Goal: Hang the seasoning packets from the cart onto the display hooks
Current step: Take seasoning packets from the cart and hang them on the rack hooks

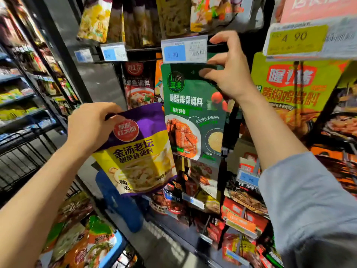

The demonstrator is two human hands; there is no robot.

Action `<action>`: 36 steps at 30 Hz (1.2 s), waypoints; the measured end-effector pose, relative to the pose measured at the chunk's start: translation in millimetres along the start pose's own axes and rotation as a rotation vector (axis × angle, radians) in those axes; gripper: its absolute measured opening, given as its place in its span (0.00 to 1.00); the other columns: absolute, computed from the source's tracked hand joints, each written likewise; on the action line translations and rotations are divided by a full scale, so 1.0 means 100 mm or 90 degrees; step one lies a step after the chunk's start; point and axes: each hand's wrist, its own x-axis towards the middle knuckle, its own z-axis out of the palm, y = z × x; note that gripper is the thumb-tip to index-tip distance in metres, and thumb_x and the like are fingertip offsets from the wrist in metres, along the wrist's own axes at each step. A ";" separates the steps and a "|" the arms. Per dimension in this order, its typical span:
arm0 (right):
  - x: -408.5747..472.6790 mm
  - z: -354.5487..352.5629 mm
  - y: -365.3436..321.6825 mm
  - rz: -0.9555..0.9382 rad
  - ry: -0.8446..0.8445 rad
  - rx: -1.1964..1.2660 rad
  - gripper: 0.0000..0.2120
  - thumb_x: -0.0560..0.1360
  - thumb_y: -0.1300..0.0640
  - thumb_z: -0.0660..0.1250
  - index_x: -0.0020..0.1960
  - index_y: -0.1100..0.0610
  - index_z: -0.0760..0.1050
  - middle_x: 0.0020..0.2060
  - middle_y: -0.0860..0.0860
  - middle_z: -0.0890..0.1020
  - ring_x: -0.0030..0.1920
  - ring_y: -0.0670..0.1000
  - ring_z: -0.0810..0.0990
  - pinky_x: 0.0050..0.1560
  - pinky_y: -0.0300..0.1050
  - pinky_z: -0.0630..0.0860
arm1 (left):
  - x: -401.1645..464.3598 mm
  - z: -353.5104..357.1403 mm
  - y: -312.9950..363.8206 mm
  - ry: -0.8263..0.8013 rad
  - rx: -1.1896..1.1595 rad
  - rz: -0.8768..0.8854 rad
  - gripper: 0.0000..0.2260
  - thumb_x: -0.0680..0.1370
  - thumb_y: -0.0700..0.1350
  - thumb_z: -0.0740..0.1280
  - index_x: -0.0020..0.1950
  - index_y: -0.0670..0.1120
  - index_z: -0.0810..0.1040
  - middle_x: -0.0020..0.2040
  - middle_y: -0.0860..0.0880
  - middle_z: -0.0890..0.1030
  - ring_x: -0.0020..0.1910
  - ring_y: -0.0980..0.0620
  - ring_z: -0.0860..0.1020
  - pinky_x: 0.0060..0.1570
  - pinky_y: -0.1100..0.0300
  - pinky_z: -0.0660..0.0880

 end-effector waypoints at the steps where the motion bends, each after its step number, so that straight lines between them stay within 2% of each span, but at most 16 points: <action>1: 0.02 0.02 0.01 -0.006 -0.007 0.005 0.27 0.66 0.63 0.74 0.53 0.46 0.62 0.48 0.53 0.81 0.47 0.49 0.82 0.48 0.50 0.79 | 0.01 0.00 0.01 0.002 0.004 -0.001 0.07 0.74 0.44 0.73 0.50 0.45 0.84 0.45 0.42 0.84 0.46 0.38 0.80 0.37 0.54 0.68; 5: 0.05 0.08 -0.04 -0.038 -0.021 0.051 0.26 0.66 0.64 0.73 0.53 0.46 0.62 0.57 0.57 0.78 0.49 0.50 0.82 0.45 0.46 0.80 | 0.01 -0.02 0.04 0.008 0.017 0.001 0.08 0.74 0.45 0.72 0.51 0.44 0.84 0.46 0.41 0.84 0.46 0.37 0.81 0.36 0.54 0.68; 10: 0.13 0.14 -0.05 -0.051 -0.020 0.079 0.26 0.68 0.67 0.72 0.56 0.53 0.60 0.55 0.58 0.80 0.49 0.45 0.83 0.43 0.41 0.80 | -0.07 -0.06 -0.03 0.044 0.023 -0.006 0.09 0.75 0.46 0.71 0.51 0.43 0.84 0.47 0.40 0.84 0.47 0.38 0.81 0.38 0.52 0.71; 14: 0.27 0.19 -0.05 -0.022 -0.016 0.104 0.27 0.68 0.71 0.71 0.55 0.55 0.59 0.51 0.59 0.80 0.47 0.42 0.83 0.38 0.35 0.77 | -0.07 -0.09 -0.02 0.058 -0.002 -0.010 0.09 0.75 0.46 0.71 0.52 0.43 0.83 0.48 0.41 0.84 0.48 0.38 0.81 0.40 0.51 0.73; 15: 0.30 0.21 -0.06 -0.007 -0.018 0.115 0.27 0.67 0.70 0.73 0.55 0.55 0.59 0.49 0.58 0.80 0.45 0.42 0.83 0.37 0.35 0.77 | -0.06 -0.10 -0.02 0.058 -0.007 -0.011 0.09 0.75 0.46 0.71 0.52 0.43 0.83 0.48 0.41 0.84 0.48 0.38 0.80 0.41 0.50 0.74; 17: 0.32 0.23 -0.05 0.028 -0.022 0.134 0.31 0.62 0.59 0.79 0.53 0.53 0.61 0.47 0.56 0.80 0.42 0.43 0.83 0.36 0.37 0.78 | -0.04 -0.11 -0.02 0.061 -0.015 -0.024 0.09 0.75 0.47 0.71 0.52 0.44 0.83 0.48 0.42 0.84 0.49 0.38 0.80 0.42 0.49 0.76; 18: 0.32 0.22 -0.03 0.048 -0.023 0.128 0.31 0.61 0.58 0.79 0.53 0.52 0.61 0.46 0.56 0.81 0.41 0.43 0.83 0.36 0.39 0.79 | -0.03 -0.11 -0.03 0.060 -0.020 -0.033 0.09 0.75 0.47 0.71 0.52 0.45 0.84 0.49 0.43 0.84 0.50 0.39 0.80 0.43 0.49 0.76; 21: 0.35 0.18 0.12 0.102 0.020 0.089 0.28 0.64 0.67 0.76 0.52 0.50 0.63 0.49 0.63 0.82 0.44 0.50 0.83 0.41 0.44 0.80 | 0.00 -0.11 -0.04 0.063 -0.034 -0.037 0.08 0.75 0.47 0.71 0.52 0.46 0.84 0.50 0.44 0.84 0.51 0.40 0.80 0.43 0.51 0.74; 23: 0.36 0.17 0.16 0.150 0.053 0.088 0.26 0.65 0.70 0.74 0.49 0.49 0.64 0.49 0.65 0.81 0.47 0.54 0.82 0.41 0.42 0.80 | 0.01 -0.11 -0.05 0.059 -0.047 -0.022 0.08 0.74 0.46 0.71 0.52 0.46 0.84 0.50 0.44 0.84 0.51 0.40 0.81 0.43 0.51 0.75; 25: 0.40 0.17 0.19 0.162 0.053 0.040 0.26 0.65 0.71 0.73 0.48 0.49 0.64 0.47 0.64 0.82 0.45 0.56 0.82 0.40 0.41 0.79 | 0.00 -0.10 -0.04 0.052 -0.056 -0.024 0.08 0.74 0.46 0.72 0.51 0.46 0.84 0.50 0.45 0.84 0.50 0.41 0.81 0.43 0.51 0.75; 27: 0.44 0.14 0.23 0.172 0.039 -0.007 0.27 0.65 0.70 0.73 0.52 0.49 0.63 0.41 0.60 0.81 0.42 0.56 0.80 0.42 0.47 0.79 | -0.02 -0.09 -0.02 0.044 -0.065 -0.031 0.08 0.74 0.46 0.72 0.51 0.47 0.84 0.50 0.46 0.84 0.50 0.42 0.81 0.43 0.52 0.74; 28: 0.46 0.12 0.26 0.178 0.040 -0.039 0.27 0.65 0.68 0.74 0.54 0.50 0.63 0.37 0.56 0.80 0.40 0.55 0.79 0.44 0.53 0.77 | -0.02 -0.09 -0.01 0.041 -0.070 -0.030 0.07 0.74 0.46 0.72 0.51 0.47 0.84 0.50 0.47 0.85 0.50 0.42 0.81 0.42 0.53 0.73; 30: 0.49 0.08 0.33 0.188 0.073 -0.150 0.29 0.65 0.62 0.76 0.58 0.52 0.64 0.35 0.51 0.78 0.40 0.54 0.79 0.45 0.54 0.77 | -0.04 -0.09 0.01 0.033 -0.078 -0.020 0.07 0.74 0.46 0.72 0.51 0.47 0.84 0.50 0.47 0.85 0.50 0.42 0.81 0.42 0.54 0.73; 33: 0.46 0.08 0.35 0.193 0.128 -0.307 0.28 0.68 0.54 0.74 0.62 0.53 0.65 0.44 0.52 0.80 0.48 0.56 0.79 0.47 0.50 0.72 | -0.06 -0.10 0.01 0.019 -0.091 -0.016 0.07 0.74 0.44 0.72 0.50 0.46 0.84 0.49 0.47 0.85 0.50 0.42 0.82 0.44 0.51 0.76; 36: 0.20 0.16 0.33 0.094 0.192 -0.483 0.25 0.70 0.55 0.69 0.65 0.54 0.67 0.58 0.54 0.74 0.61 0.57 0.70 0.59 0.52 0.64 | -0.08 -0.10 0.01 0.008 -0.094 -0.021 0.06 0.73 0.44 0.73 0.49 0.47 0.84 0.48 0.47 0.85 0.48 0.42 0.82 0.42 0.50 0.77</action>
